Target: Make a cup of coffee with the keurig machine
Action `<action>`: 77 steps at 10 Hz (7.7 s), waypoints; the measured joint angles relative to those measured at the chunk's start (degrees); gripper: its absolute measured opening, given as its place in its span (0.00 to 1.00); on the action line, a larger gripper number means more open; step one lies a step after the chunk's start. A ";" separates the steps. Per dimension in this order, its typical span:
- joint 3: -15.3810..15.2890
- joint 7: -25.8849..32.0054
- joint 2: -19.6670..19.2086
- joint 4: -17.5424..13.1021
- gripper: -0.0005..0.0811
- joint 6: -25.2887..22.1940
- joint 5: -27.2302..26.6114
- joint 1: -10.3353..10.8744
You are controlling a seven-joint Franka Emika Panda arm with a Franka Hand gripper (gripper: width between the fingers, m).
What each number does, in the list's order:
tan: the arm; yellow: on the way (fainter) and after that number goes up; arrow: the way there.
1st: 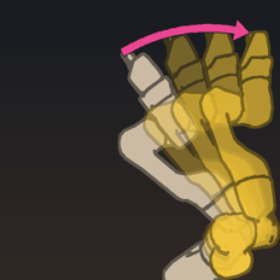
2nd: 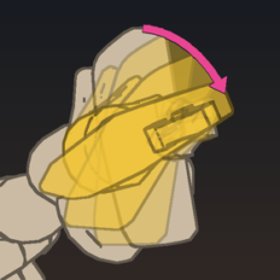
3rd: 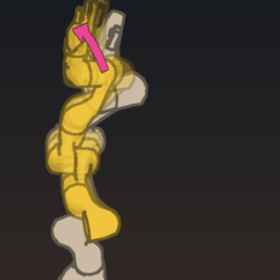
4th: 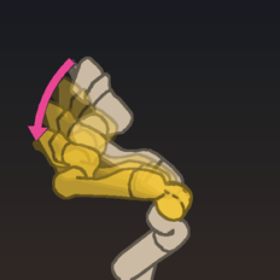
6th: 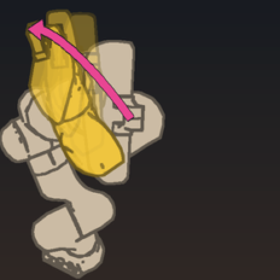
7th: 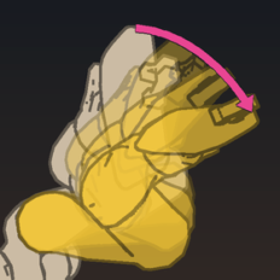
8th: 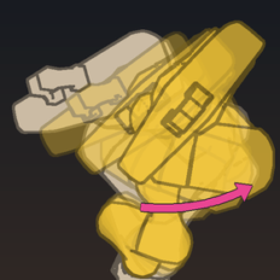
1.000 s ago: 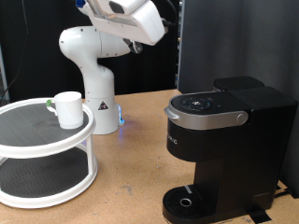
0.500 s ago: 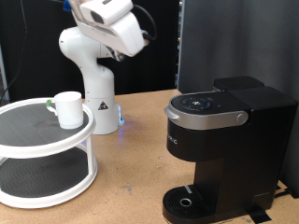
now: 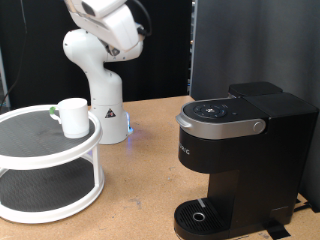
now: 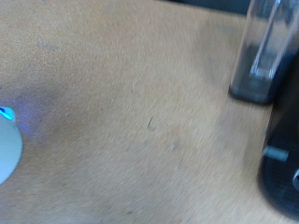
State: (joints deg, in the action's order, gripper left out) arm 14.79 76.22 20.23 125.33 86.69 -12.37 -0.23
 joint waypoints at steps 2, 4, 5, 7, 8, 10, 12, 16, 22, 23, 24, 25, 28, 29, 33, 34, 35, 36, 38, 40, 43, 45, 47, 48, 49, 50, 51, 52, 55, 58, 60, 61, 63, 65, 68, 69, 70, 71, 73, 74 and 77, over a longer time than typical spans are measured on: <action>-0.43 -7.21 -0.64 0.08 0.01 -0.54 0.58 -0.15; -0.20 -9.94 -0.73 0.24 0.01 -0.19 -0.36 -0.35; 0.13 -10.12 -0.37 0.60 0.01 0.07 -1.32 -0.58; -0.08 -14.22 -0.56 0.60 0.01 -1.02 -1.07 -0.60; -0.27 -20.40 -0.75 0.43 0.01 -3.23 -1.62 -0.62; -0.11 -30.54 -0.83 0.09 0.01 -5.85 -5.41 -1.23; -0.22 -33.98 0.80 1.47 0.01 2.07 -6.25 -2.08; -0.21 -29.10 5.37 3.67 0.01 5.97 -2.62 -2.10; 1.83 -21.33 11.62 6.91 0.01 -1.43 4.40 -3.24; 1.82 -22.08 11.55 6.95 0.01 -1.15 4.26 -3.24; 1.68 -25.22 11.78 7.65 0.01 1.96 3.36 -3.66; 1.63 -29.29 12.33 8.67 0.01 5.04 1.78 -4.44; 1.80 -38.13 14.34 8.84 0.01 5.17 0.75 -7.47; 2.16 -38.00 14.83 8.17 0.01 2.39 1.85 -8.16; 4.52 -34.15 16.19 6.63 0.01 -3.48 4.21 -8.80; 4.45 -36.36 16.17 6.93 0.01 -2.73 4.01 -9.08; 4.44 -40.29 16.34 7.73 0.01 -0.54 2.30 -9.83; 4.57 -44.12 16.51 8.50 0.01 0.68 -0.09 -10.93; 5.26 -47.03 16.81 9.19 0.01 1.63 -2.50 -12.96; 6.00 -46.89 16.93 8.84 0.01 -1.11 0.04 -14.31; 6.60 -45.74 17.75 8.77 0.01 -1.65 2.48 -15.44; 6.68 -42.81 18.11 8.54 0.01 -3.34 7.97 -15.55; 6.48 -41.39 18.11 8.47 0.01 -4.18 11.18 -15.54; 6.48 -41.33 18.18 8.57 0.01 -3.63 11.13 -15.54; 6.48 -41.32 18.41 8.74 0.01 -3.05 11.12 -15.54; 6.48 -41.32 18.41 8.78 0.01 -3.14 11.12 -15.54; 6.37 -40.43 18.41 8.97 0.01 -2.95 12.14 -15.50; 6.16 -38.67 18.42 9.48 0.01 -1.83 13.90 -15.48; 5.50 -37.19 19.24 13.45 0.01 6.50 15.44 -15.47; 6.23 -35.02 20.14 13.98 0.01 7.51 13.84 -15.47; 7.79 -32.16 20.83 12.71 0.01 4.73 13.02 -15.48; 8.47 -31.51 20.92 11.91 0.01 3.47 12.91 -15.49; 9.48 -31.36 20.92 11.26 0.01 2.98 12.74 -15.51; 9.74 -31.81 20.92 11.69 0.01 4.91 11.70 -15.54; 9.94 -31.84 20.83 12.27 0.01 5.88 11.65 -15.54; 9.95 -31.83 20.73 12.23 0.01 5.10 11.95 -15.54; 9.95 -31.83 20.65 12.07 0.01 4.37 12.06 -15.54; 9.95 -31.83 20.68 12.16 0.01 4.64 11.98 -15.54; 9.96 -31.52 20.82 13.50 0.01 6.70 11.87 -15.54; 9.96 -31.52 20.97 15.00 0.01 8.90 11.79 -15.54; 10.27 -31.40 21.05 18.90 0.01 13.72 11.79 -15.54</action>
State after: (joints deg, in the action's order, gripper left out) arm 25.06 44.82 41.28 144.22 100.41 -0.59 -15.77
